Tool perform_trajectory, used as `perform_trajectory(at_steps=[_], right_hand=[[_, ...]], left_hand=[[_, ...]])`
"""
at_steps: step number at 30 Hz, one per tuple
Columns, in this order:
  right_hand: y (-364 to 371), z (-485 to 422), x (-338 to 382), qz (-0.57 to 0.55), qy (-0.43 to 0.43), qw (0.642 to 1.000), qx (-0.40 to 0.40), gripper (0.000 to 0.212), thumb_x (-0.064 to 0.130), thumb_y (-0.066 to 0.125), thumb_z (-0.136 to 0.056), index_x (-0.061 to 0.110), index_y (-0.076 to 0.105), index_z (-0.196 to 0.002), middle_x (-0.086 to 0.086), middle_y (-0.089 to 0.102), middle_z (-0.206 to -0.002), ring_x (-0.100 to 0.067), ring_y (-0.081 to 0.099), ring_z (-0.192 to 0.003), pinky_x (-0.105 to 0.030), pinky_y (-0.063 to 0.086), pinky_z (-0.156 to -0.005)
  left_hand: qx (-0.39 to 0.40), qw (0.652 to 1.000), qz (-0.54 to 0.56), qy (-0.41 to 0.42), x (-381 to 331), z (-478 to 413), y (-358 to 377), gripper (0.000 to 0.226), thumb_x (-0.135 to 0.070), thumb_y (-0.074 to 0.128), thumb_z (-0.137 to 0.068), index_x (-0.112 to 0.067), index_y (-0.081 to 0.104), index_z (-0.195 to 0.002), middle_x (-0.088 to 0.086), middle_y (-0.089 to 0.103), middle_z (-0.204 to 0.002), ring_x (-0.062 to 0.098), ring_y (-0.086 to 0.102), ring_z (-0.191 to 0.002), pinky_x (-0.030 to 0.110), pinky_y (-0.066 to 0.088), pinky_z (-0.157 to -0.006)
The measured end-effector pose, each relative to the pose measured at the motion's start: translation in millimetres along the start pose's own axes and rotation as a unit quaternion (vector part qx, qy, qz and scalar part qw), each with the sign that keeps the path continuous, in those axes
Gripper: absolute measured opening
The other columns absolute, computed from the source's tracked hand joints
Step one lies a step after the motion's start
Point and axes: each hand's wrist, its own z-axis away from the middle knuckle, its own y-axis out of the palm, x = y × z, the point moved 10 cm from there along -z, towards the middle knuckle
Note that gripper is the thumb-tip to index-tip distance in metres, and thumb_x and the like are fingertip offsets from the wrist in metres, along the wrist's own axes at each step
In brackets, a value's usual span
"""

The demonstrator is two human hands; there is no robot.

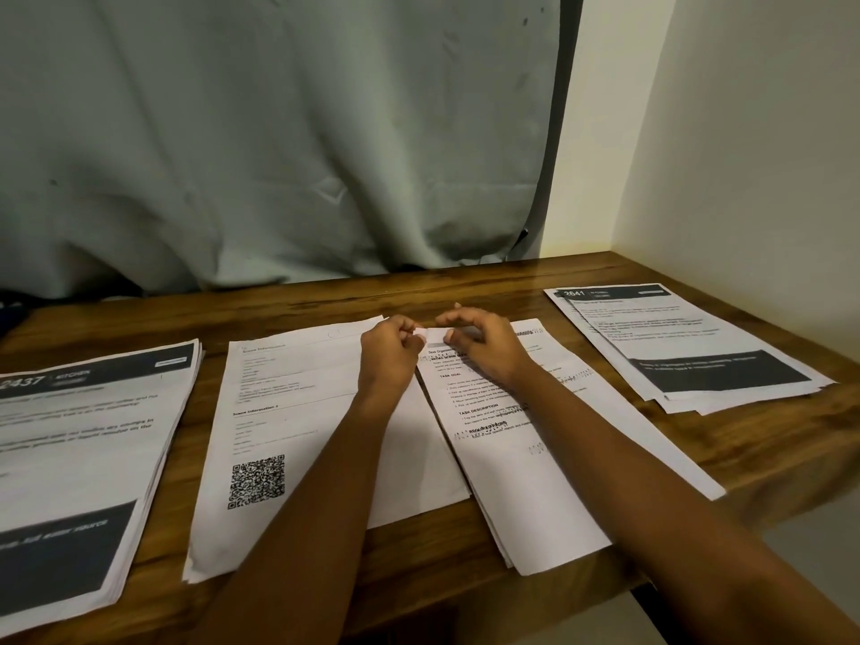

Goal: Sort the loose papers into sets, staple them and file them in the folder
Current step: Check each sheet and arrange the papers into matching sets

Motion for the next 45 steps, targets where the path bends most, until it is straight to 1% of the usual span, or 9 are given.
perform_trajectory(at_steps=[4, 7, 11, 16, 24, 29, 34, 39, 45], right_hand=[[0, 3, 4, -0.027, 0.006, 1.0, 0.006, 0.022, 0.012, 0.06, -0.092, 0.018, 0.066, -0.112, 0.018, 0.055, -0.113, 0.0, 0.056, -0.097, -0.018, 0.052, -0.072], [-1, 2, 5, -0.024, -0.002, 1.0, 0.001, 0.016, 0.013, 0.062, -0.091, 0.019, 0.067, -0.105, 0.015, 0.065, -0.099, -0.003, 0.062, -0.092, -0.022, 0.055, -0.074], [-5, -2, 2, -0.007, -0.003, 1.0, -0.01, 0.007, 0.017, 0.069, -0.086, 0.019, 0.067, -0.093, 0.012, 0.067, -0.098, -0.003, 0.06, -0.099, -0.026, 0.05, -0.086], [-7, -2, 1, -0.003, -0.007, 1.0, -0.02, 0.004, 0.017, 0.069, -0.086, 0.018, 0.065, -0.087, 0.009, 0.066, -0.096, -0.006, 0.057, -0.101, -0.019, 0.041, -0.079], [-21, 0, 5, -0.047, -0.037, 0.998, -0.02, 0.016, 0.009, 0.065, -0.086, 0.024, 0.063, -0.082, 0.01, 0.066, -0.092, -0.011, 0.062, -0.098, -0.032, 0.052, -0.086], [-16, -3, 2, -0.005, -0.026, 0.999, -0.047, 0.003, 0.017, 0.065, -0.088, 0.02, 0.067, -0.088, 0.005, 0.067, -0.097, -0.008, 0.062, -0.094, -0.027, 0.052, -0.081], [-22, -4, 0, -0.002, -0.016, 0.997, -0.077, 0.004, 0.016, 0.066, -0.087, 0.02, 0.068, -0.088, 0.001, 0.065, -0.101, -0.01, 0.063, -0.093, -0.018, 0.049, -0.072], [-24, -4, 1, 0.006, -0.014, 0.996, -0.088, 0.01, 0.013, 0.068, -0.086, 0.023, 0.07, -0.087, 0.002, 0.064, -0.103, -0.008, 0.063, -0.091, -0.023, 0.055, -0.076], [-29, -7, 14, 0.011, -0.02, 0.995, -0.095, 0.013, 0.005, 0.067, -0.086, 0.012, 0.074, -0.094, 0.005, 0.062, -0.096, -0.002, 0.06, -0.081, -0.004, 0.047, -0.063]], left_hand=[[-0.001, 1.0, 0.021, 0.008, 0, -2, -1, 0.016, -0.021, 0.063, -0.091, -0.009, 0.065, -0.101, 0.008, 0.067, -0.093, 0.018, 0.061, -0.083, 0.026, 0.049, -0.071], [-0.007, 0.999, 0.032, 0.0, 3, -2, -5, 0.019, -0.025, 0.061, -0.092, -0.008, 0.066, -0.1, 0.008, 0.068, -0.094, 0.021, 0.064, -0.086, 0.033, 0.055, -0.077], [0.001, 0.999, 0.034, -0.009, 5, -3, -4, 0.022, -0.023, 0.053, -0.096, -0.008, 0.068, -0.1, 0.008, 0.069, -0.098, 0.02, 0.065, -0.089, 0.026, 0.052, -0.072], [0.004, 0.998, 0.043, -0.039, 8, -3, -4, 0.03, -0.03, 0.05, -0.098, -0.007, 0.068, -0.108, 0.0, 0.065, -0.103, 0.017, 0.06, -0.091, 0.027, 0.049, -0.076], [0.034, 0.994, 0.088, -0.055, 14, -6, 4, 0.024, -0.026, 0.062, -0.091, -0.011, 0.069, -0.107, 0.004, 0.071, -0.101, 0.02, 0.067, -0.092, 0.041, 0.056, -0.088], [0.073, 0.987, 0.137, -0.033, 8, -6, 10, 0.017, -0.025, 0.06, -0.092, -0.014, 0.071, -0.098, 0.003, 0.073, -0.094, 0.021, 0.07, -0.087, 0.045, 0.058, -0.082], [0.148, 0.962, 0.226, -0.042, 0, 0, 21, 0.023, -0.025, 0.056, -0.095, -0.008, 0.067, -0.107, 0.01, 0.073, -0.098, 0.025, 0.071, -0.09, 0.048, 0.056, -0.086], [0.175, 0.951, 0.247, -0.058, 1, 3, 23, 0.022, -0.016, 0.058, -0.094, -0.001, 0.064, -0.109, 0.014, 0.072, -0.101, 0.027, 0.072, -0.09, 0.049, 0.056, -0.085], [0.158, 0.955, 0.248, -0.049, -2, 2, 20, 0.015, -0.013, 0.06, -0.092, -0.005, 0.066, -0.103, 0.013, 0.073, -0.099, 0.027, 0.072, -0.088, 0.05, 0.056, -0.083]])
